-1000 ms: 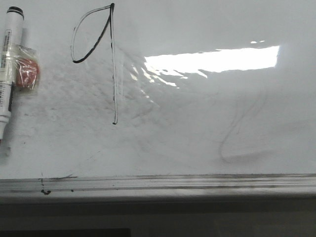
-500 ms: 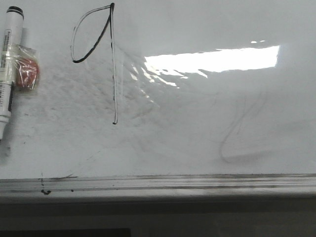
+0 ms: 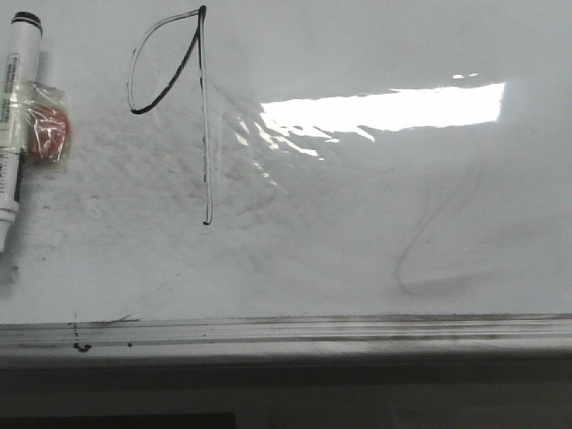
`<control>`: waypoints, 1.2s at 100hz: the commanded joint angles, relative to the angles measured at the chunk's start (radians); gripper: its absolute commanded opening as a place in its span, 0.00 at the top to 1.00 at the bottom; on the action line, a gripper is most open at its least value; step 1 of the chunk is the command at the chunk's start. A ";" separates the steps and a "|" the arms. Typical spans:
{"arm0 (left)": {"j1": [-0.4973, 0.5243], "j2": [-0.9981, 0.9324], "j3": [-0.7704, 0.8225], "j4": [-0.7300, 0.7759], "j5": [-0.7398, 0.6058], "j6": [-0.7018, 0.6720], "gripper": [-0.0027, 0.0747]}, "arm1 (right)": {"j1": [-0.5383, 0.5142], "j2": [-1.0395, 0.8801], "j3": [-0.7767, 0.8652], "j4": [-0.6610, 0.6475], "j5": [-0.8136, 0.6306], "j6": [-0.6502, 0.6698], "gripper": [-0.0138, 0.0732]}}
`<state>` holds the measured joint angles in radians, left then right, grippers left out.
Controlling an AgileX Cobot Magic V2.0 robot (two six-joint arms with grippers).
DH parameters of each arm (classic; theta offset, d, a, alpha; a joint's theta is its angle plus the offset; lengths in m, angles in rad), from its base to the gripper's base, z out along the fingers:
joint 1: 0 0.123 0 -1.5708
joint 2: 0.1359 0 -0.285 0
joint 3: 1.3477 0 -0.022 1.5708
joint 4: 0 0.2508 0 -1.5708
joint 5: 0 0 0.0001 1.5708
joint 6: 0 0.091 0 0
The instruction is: Write number 9 on whiteboard
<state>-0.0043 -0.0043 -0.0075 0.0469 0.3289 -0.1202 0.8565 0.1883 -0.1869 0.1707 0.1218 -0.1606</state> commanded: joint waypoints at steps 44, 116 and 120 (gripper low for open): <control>-0.002 -0.029 0.040 -0.008 -0.053 0.001 0.99 | -0.659 -0.064 0.153 -0.106 -0.427 0.120 0.92; -0.002 -0.029 0.040 -0.008 -0.053 0.001 0.99 | -0.930 -0.220 0.210 -0.183 0.177 0.174 0.92; -0.002 -0.029 0.040 -0.008 -0.053 0.001 0.99 | -0.930 -0.220 0.210 -0.183 0.177 0.174 0.92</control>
<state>-0.0043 -0.0043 -0.0075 0.0469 0.3289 -0.1164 -0.0662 -0.0105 0.0128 0.0074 0.3213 0.0152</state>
